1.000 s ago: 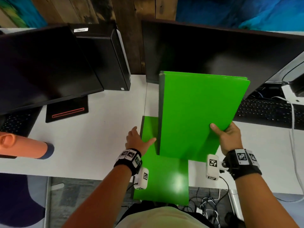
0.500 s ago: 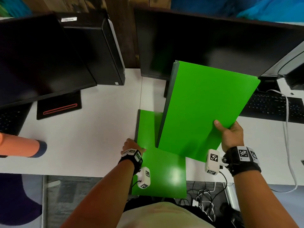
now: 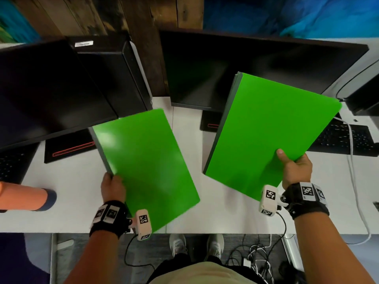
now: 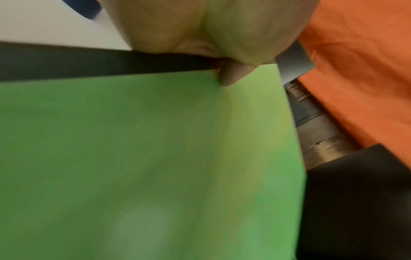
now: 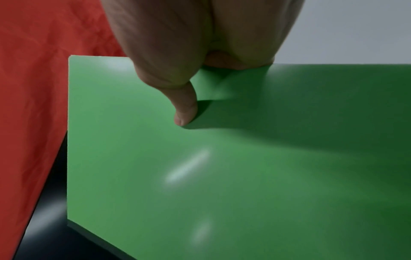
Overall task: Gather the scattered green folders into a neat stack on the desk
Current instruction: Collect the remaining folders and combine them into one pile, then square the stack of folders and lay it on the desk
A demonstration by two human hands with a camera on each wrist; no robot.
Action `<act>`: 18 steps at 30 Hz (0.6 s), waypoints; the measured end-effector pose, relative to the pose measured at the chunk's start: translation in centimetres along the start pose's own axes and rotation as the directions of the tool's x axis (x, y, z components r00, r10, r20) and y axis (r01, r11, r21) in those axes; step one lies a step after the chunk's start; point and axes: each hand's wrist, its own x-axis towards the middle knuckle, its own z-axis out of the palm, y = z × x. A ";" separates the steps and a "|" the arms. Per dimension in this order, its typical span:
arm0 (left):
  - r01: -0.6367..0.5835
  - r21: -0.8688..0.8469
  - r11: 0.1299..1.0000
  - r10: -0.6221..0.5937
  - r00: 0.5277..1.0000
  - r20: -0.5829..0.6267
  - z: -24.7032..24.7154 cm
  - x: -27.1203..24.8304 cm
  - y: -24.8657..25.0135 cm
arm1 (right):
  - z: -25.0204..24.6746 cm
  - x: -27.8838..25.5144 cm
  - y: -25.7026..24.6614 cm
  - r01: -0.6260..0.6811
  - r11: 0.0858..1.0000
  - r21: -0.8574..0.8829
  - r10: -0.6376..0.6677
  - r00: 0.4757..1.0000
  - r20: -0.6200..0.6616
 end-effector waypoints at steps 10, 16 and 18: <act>-0.350 -0.198 0.915 0.393 0.883 0.257 6.7 -7.2 6.3 | 4.1 -3.5 0.2 0.038 0.998 0.055 -0.049 0.977 0.208; -0.263 -0.167 0.950 0.300 0.916 0.268 8.9 -8.9 6.6 | 5.8 -6.5 0.2 -0.062 0.940 0.335 -0.048 0.949 0.311; -0.264 -0.176 0.948 0.305 0.913 0.271 8.7 -9.0 6.5 | 5.9 -6.6 0.1 -0.095 0.912 0.400 -0.040 0.948 0.316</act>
